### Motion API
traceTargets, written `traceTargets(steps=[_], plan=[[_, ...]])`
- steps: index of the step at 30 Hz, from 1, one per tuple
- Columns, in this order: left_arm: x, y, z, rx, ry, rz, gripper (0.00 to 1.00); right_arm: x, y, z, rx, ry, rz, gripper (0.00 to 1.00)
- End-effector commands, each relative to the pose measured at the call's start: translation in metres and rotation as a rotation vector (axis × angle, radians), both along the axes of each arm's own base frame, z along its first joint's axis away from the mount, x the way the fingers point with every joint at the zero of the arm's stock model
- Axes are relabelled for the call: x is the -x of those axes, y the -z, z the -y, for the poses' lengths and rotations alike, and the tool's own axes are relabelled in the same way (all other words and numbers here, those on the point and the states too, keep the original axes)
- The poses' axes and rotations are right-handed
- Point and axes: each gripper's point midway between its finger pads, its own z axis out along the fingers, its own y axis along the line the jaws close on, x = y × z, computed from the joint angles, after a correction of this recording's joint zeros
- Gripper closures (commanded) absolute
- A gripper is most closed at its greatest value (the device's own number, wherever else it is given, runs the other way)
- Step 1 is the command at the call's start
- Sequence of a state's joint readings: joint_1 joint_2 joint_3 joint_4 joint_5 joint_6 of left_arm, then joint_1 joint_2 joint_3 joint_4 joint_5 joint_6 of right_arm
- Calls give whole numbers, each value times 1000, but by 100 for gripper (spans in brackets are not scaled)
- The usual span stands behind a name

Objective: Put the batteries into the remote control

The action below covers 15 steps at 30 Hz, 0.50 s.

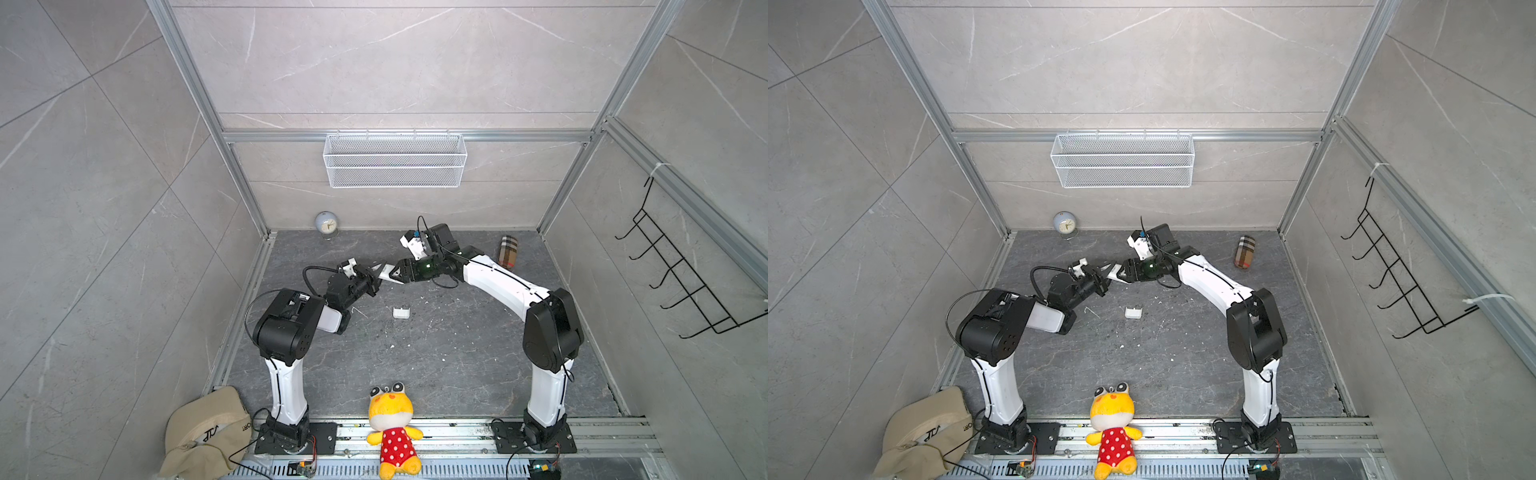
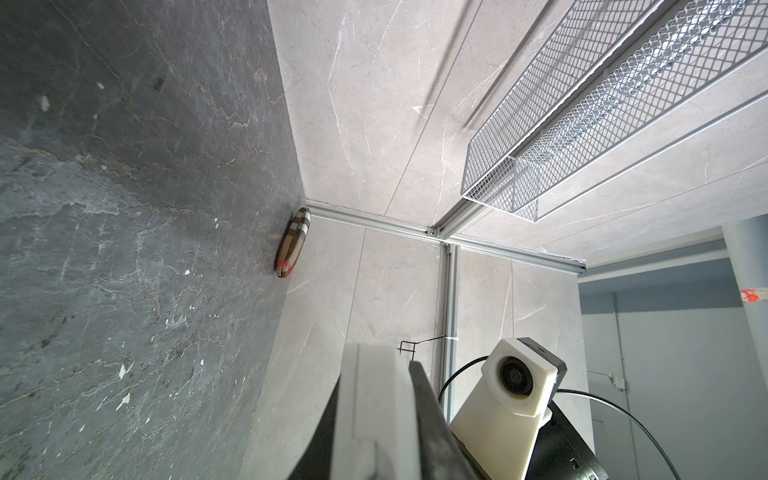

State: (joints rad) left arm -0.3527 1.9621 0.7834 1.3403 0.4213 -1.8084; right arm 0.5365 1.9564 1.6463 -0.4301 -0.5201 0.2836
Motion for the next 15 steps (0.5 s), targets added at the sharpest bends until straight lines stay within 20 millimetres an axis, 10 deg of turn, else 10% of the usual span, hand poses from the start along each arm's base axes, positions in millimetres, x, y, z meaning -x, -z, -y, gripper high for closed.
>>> traceTargets(steps=[1,15], plan=[[-1,-38,-2,51,-7,106,96,3,-4,0,-9,-12,8,31],[-3,-33,-5,65,-26,78,95,2,-5,0,-16,-8,14,41]])
